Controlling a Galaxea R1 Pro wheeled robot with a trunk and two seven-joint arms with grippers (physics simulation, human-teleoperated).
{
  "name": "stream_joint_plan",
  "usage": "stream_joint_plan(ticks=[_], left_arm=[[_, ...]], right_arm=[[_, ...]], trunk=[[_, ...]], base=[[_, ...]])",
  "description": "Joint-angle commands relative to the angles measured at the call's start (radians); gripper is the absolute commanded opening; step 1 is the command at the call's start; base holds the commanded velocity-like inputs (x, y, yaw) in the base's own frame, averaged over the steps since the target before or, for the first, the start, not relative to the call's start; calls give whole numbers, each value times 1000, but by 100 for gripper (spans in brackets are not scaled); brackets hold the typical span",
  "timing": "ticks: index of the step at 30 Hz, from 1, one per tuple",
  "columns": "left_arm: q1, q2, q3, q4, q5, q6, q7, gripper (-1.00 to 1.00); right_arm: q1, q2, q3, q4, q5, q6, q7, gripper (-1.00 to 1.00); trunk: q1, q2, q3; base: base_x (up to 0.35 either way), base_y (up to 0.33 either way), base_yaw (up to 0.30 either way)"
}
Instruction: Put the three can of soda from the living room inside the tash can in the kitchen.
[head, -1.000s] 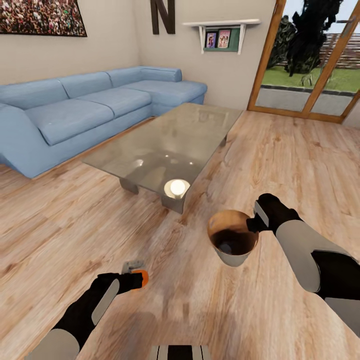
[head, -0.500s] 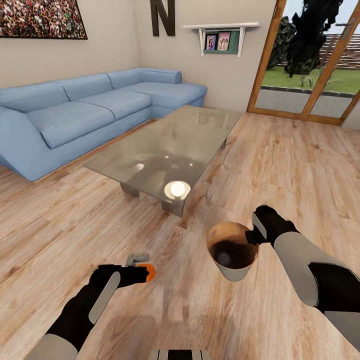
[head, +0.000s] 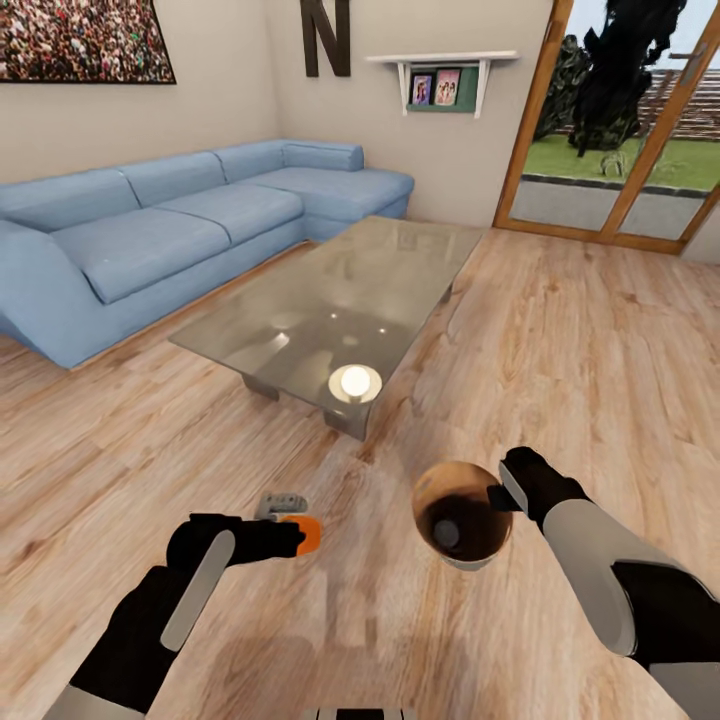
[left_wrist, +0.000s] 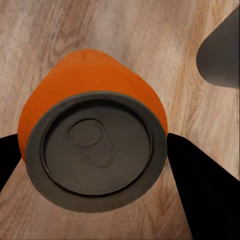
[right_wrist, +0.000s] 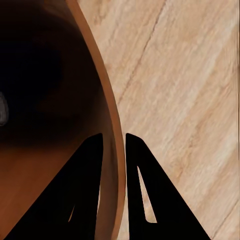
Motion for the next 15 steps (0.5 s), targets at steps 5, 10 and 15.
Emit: stream_joint_plan(ticks=[5,10,15], left_arm=[[1,0,0,-33,-1,0,0,-100],[1,3,-2,-39,21,0,0,-100],[-1,-1,-5,-40,71,0,0,-100]], right_arm=[[7,23,-4,9,-3,-29,-100,-100],[8,32,-4,11,-3,-35,-127,-100],[10,38,-5,16,-3,-37,-134,-100]], trunk=[[-19,35,16],[-38,70,31],[-58,105,47]], base=[[0,0,0],[0,0,0],[0,0,0]])
